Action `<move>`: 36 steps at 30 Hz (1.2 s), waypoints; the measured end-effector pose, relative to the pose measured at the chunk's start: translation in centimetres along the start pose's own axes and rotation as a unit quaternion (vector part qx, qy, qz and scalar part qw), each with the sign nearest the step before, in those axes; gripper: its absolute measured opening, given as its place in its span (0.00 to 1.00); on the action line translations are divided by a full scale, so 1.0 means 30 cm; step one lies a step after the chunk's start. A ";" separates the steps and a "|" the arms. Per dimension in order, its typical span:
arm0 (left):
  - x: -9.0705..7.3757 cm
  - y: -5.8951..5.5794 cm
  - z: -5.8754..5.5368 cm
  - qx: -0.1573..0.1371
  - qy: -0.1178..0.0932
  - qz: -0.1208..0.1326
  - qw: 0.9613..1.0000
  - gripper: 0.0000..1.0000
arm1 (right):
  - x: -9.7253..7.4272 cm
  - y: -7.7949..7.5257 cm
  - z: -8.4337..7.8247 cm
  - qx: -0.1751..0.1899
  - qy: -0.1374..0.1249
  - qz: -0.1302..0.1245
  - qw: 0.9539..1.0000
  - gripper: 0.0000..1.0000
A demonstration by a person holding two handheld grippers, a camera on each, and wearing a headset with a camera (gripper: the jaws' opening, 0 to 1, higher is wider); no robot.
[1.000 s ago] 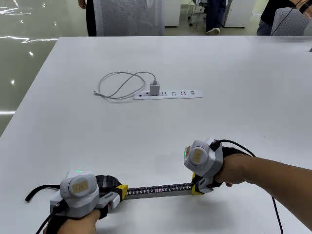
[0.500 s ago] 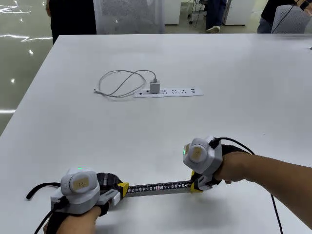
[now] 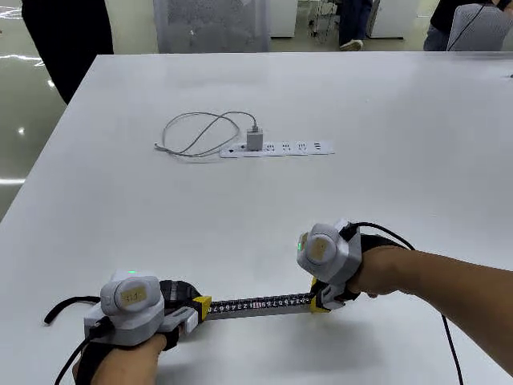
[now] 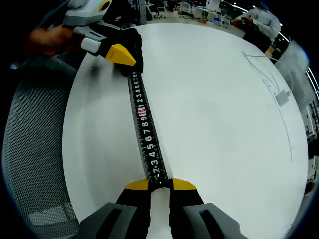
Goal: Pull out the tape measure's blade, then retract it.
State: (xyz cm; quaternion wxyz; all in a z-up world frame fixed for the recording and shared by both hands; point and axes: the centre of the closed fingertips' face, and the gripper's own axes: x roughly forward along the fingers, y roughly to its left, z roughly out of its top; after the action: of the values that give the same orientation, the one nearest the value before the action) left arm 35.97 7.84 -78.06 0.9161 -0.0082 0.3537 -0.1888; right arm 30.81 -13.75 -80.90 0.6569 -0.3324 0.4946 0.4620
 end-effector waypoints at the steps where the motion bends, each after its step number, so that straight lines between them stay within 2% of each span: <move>1: 0.000 0.001 0.000 0.000 0.000 0.000 1.000 0.63 | 0.000 0.000 0.001 -0.001 0.000 0.000 1.000 0.09; 36: 0.003 0.002 0.002 -0.001 0.001 -0.003 1.000 0.63 | 0.015 0.013 0.048 -0.008 -0.008 0.004 1.000 0.09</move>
State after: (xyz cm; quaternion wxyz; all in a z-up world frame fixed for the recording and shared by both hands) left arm 36.09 7.86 -78.06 0.9151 -0.0102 0.3550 -0.1910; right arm 30.98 -12.21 -80.90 0.6560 -0.3321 0.4872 0.4712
